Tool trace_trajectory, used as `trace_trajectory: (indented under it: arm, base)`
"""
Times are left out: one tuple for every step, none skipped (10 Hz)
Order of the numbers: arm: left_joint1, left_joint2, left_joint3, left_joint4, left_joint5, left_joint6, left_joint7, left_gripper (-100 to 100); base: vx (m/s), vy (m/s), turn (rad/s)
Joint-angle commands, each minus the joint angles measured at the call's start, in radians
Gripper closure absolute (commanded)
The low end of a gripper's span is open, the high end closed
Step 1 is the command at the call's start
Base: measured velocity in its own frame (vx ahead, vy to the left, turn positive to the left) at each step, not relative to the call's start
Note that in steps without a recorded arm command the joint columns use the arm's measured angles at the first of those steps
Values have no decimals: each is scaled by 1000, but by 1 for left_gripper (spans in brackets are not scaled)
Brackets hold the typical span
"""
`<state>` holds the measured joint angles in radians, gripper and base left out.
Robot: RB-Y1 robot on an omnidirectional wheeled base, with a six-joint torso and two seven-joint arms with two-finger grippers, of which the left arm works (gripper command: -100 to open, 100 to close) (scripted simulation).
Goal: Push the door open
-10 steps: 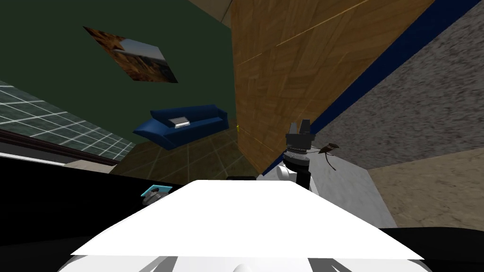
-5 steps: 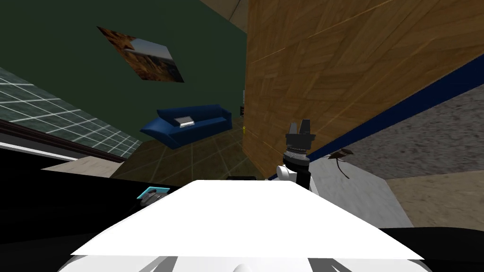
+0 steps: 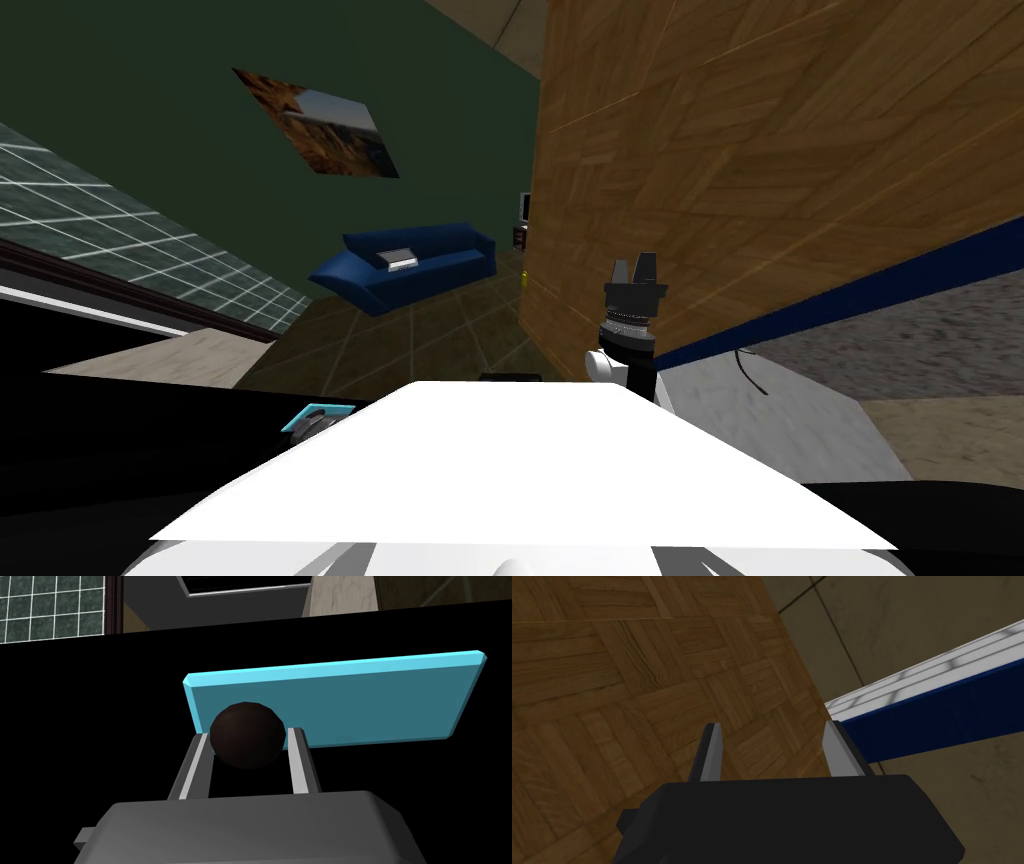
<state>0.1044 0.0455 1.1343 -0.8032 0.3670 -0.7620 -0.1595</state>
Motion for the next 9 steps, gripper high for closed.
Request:
trace_trajectory:
  arm:
    - [8, 6, 24, -20, 10, 0, -5, 100]
    - [8, 8, 38, -20, 17, -1, -10, 100]
    - [9, 8, 53, -19, 24, -2, -14, 100]
    - [9, 7, 68, -19, 31, -3, -19, 100]
    - [10, 4, 84, -18, 38, -5, -24, 100]
    - [10, 1, 98, -17, 44, -6, -28, 100]
    - [10, -4, 111, -17, 50, -6, -33, 100]
    - [11, -9, 123, -17, 56, -7, -36, 100]
    - [11, -16, 135, -16, 61, -8, -40, 100]
  base:
    - [145, 145, 30]
    - [152, 193, 45]
    - [142, 213, 41]
    - [140, 225, 37]
    - [113, 214, 27]
    - [103, 202, 47]
    - [118, 190, 40]
    - [129, 169, 44]
    - [140, 160, 42]
